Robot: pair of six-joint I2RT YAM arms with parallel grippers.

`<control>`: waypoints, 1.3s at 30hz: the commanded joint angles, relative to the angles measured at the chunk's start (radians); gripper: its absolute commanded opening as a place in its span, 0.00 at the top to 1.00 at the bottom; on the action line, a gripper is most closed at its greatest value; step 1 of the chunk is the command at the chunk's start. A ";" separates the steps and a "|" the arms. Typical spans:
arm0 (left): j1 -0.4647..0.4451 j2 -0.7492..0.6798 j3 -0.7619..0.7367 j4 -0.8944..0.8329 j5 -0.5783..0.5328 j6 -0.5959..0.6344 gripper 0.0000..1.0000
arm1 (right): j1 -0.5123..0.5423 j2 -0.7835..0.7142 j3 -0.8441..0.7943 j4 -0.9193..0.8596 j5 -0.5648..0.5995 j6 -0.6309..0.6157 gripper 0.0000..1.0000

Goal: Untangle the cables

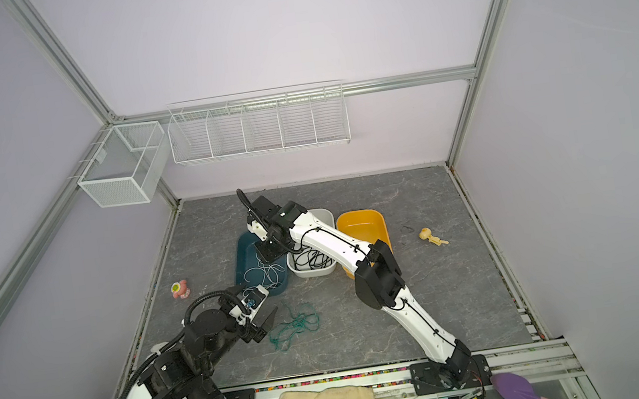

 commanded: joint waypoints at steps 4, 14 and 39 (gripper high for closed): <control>0.006 0.017 -0.018 0.013 0.061 -0.031 0.01 | -0.007 -0.300 -0.328 0.143 -0.056 0.024 0.61; 0.005 -0.004 -0.032 -0.004 0.187 -0.007 0.01 | -0.005 -0.669 -0.818 0.385 -0.099 0.109 0.43; 0.002 0.083 -0.034 -0.013 0.259 -0.020 0.00 | 0.104 -0.890 -1.332 0.623 -0.062 0.203 0.20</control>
